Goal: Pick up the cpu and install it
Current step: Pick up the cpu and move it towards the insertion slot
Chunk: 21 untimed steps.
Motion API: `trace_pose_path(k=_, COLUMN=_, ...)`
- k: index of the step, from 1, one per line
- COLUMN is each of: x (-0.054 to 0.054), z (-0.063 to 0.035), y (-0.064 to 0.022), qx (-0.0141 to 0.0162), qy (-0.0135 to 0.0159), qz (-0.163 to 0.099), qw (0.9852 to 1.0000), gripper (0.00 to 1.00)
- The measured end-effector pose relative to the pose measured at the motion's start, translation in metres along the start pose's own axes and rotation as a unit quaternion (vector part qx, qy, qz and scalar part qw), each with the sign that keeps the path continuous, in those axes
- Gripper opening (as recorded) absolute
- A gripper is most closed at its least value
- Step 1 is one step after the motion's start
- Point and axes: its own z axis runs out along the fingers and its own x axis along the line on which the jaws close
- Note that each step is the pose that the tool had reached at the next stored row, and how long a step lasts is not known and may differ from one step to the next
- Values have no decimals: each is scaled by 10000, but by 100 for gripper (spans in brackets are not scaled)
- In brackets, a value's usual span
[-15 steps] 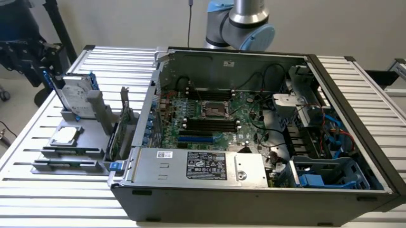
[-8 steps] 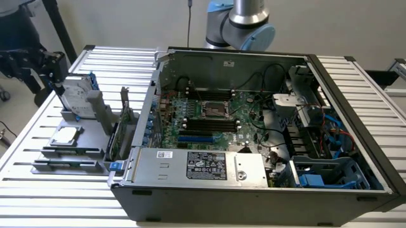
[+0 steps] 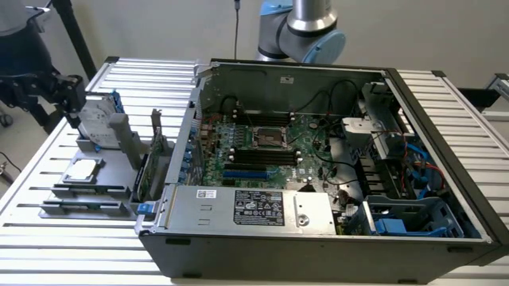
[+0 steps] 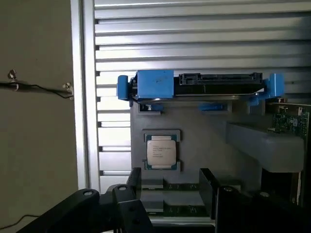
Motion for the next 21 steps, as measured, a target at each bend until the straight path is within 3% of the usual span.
trace_pose_path(k=9, x=93, z=168, y=-5, qx=6, qy=4, qz=-175, qw=9998, gripper=60)
trace_pose_path(k=21, x=85, z=385, y=-10, qx=7, qy=5, qz=-194, qw=9998, gripper=60)
